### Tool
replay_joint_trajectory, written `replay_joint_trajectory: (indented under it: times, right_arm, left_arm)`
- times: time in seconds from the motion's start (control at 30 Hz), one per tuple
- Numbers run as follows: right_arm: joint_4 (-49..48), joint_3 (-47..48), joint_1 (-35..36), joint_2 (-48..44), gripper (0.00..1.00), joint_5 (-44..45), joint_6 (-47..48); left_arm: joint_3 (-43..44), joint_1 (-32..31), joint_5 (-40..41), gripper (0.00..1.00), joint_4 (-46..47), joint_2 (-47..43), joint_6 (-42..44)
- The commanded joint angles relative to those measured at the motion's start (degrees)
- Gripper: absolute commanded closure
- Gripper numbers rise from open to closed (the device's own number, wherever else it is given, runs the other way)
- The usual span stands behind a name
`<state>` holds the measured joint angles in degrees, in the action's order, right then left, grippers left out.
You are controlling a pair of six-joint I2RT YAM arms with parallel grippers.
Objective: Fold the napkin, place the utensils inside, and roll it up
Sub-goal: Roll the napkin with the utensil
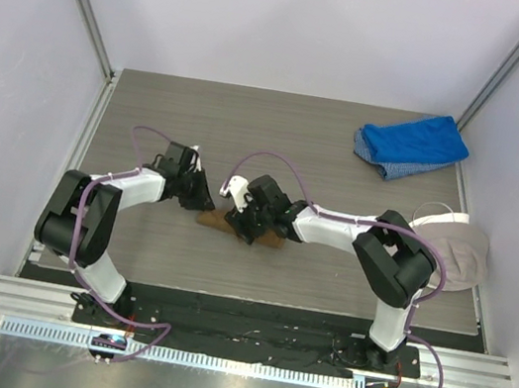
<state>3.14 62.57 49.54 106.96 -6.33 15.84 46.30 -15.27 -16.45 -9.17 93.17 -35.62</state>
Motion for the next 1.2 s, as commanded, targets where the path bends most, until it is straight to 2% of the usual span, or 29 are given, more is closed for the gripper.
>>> replay_joint_trajectory:
  times: [0.0, 0.07, 0.1, 0.2, 0.43, 0.5, 0.7, 0.8, 0.97, 1.17]
  right_arm:
    - [1.1, -1.0, -0.1, 1.3, 0.39, 9.7, -6.1]
    - [1.0, -1.4, -0.4, 1.4, 0.46, 11.0, -8.1]
    - [1.0, -1.5, -0.7, 1.4, 0.48, 11.7, -10.6]
    - [0.7, -1.8, -2.2, 1.6, 0.51, 12.9, -15.6]
    - [-0.8, -2.9, -8.6, 1.1, 0.54, 14.0, -27.4]
    - [-1.5, -3.3, -11.0, 1.0, 0.54, 13.9, -29.3]
    - [-2.8, -3.0, -13.6, 1.8, 0.53, 13.7, -33.4]
    - [-2.9, -2.7, -14.3, 1.7, 0.48, 12.1, -34.4]
    - [-2.9, -1.2, -14.8, -0.2, 0.27, 8.8, -33.2]
    - [-2.8, 1.1, -15.9, -4.5, 0.15, 4.2, -32.4]
  left_arm:
    - [3.2, -0.1, 3.1, 0.68, -2.3, -0.9, 0.3]
    - [4.7, 0.1, 4.3, 0.53, -3.2, -2.1, 0.1]
    - [5.1, 0.1, 5.0, 0.38, -3.6, -2.6, -0.1]
    - [6.7, 1.1, 7.6, 0.24, -4.7, -4.6, -0.7]
    - [6.5, 2.9, 12.0, 0.15, -7.6, -13.2, -1.5]
    - [6.5, 3.0, 13.5, 0.10, -9.1, -17.1, -1.4]
    - [6.9, 3.3, 16.1, 0.06, -13.7, -24.9, 0.4]
    - [6.7, 3.8, 16.1, 0.02, -16.3, -27.1, 1.0]
    - [6.5, 4.7, 15.9, 0.00, -20.0, -33.6, 2.9]
    - [8.4, 7.2, 15.7, 0.00, -23.7, -39.0, 6.9]
